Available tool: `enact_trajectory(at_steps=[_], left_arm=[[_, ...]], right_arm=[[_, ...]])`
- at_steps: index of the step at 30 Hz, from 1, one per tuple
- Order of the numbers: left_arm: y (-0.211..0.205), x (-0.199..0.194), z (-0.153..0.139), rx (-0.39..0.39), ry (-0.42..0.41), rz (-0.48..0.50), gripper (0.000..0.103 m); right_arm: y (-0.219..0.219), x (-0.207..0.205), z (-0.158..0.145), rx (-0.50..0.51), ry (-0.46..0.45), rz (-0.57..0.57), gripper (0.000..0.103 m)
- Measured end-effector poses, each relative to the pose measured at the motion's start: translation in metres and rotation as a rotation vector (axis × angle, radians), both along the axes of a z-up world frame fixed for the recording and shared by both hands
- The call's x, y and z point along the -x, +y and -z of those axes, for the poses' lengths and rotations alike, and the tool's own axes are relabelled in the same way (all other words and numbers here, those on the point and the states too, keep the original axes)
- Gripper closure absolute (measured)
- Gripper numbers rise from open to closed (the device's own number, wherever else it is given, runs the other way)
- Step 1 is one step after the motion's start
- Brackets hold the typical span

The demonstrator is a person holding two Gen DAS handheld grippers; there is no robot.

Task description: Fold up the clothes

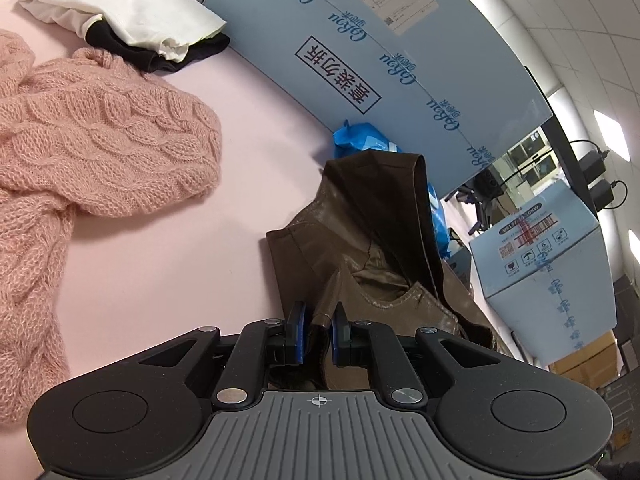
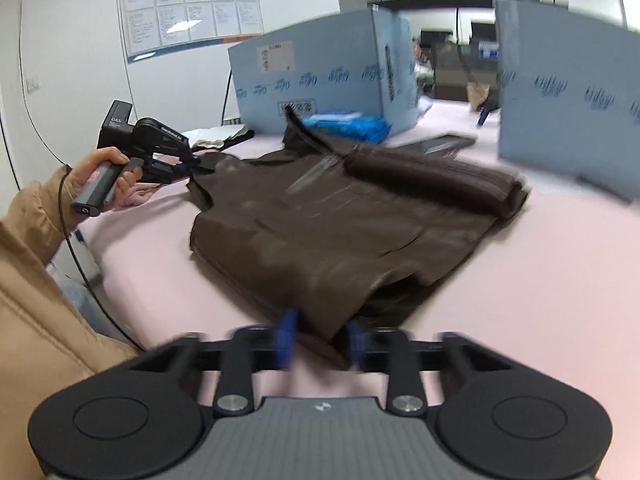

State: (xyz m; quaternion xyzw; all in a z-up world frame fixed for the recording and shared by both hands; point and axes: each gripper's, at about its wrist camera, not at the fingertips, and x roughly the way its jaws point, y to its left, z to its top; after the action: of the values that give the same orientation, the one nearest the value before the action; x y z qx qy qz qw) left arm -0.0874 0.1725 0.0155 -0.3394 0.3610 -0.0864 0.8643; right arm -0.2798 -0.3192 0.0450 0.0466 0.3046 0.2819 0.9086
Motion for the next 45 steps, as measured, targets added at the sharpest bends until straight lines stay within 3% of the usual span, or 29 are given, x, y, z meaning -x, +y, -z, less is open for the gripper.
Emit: enact_trajectory(at_steps=[5, 10, 19, 30, 32, 36, 38, 40, 42, 43, 45], left_arm=[[0.002, 0.006, 0.004, 0.078, -0.001, 0.010, 0.092], [-0.005, 0.021, 0.002, 0.137, -0.019, 0.034, 0.092], [-0.011, 0.009, -0.012, 0.128, -0.011, 0.030, 0.092], [-0.026, -0.024, -0.023, 0.057, 0.044, 0.028, 0.091], [-0.028, -0.027, -0.025, 0.051, 0.047, 0.027, 0.087], [-0.030, -0.039, -0.023, 0.007, 0.053, -0.003, 0.065], [-0.030, -0.046, -0.021, -0.006, 0.045, -0.028, 0.062], [-0.026, -0.047, -0.022, -0.003, 0.022, -0.061, 0.061], [-0.024, -0.039, -0.027, -0.038, -0.071, -0.076, 0.061], [-0.026, -0.033, -0.031, -0.063, -0.121, -0.061, 0.061], [-0.035, -0.019, -0.037, -0.087, -0.214, 0.057, 0.061]], right_arm=[[-0.042, 0.000, 0.003, -0.281, 0.038, 0.073, 0.095], [-0.077, 0.003, -0.001, -0.442, 0.029, 0.106, 0.095], [-0.097, -0.034, -0.027, -0.470, -0.011, 0.087, 0.095], [-0.110, -0.104, -0.011, -0.486, 0.088, 0.163, 0.095], [-0.112, -0.114, -0.004, -0.488, 0.115, 0.179, 0.096], [-0.112, -0.134, 0.016, -0.469, 0.195, 0.223, 0.096], [-0.112, -0.140, 0.022, -0.461, 0.214, 0.235, 0.096], [-0.109, -0.145, 0.027, -0.443, 0.229, 0.244, 0.096], [-0.105, -0.150, 0.030, -0.416, 0.241, 0.249, 0.096], [-0.105, -0.151, 0.031, -0.407, 0.245, 0.251, 0.096], [-0.103, -0.152, 0.031, -0.390, 0.254, 0.253, 0.096]])
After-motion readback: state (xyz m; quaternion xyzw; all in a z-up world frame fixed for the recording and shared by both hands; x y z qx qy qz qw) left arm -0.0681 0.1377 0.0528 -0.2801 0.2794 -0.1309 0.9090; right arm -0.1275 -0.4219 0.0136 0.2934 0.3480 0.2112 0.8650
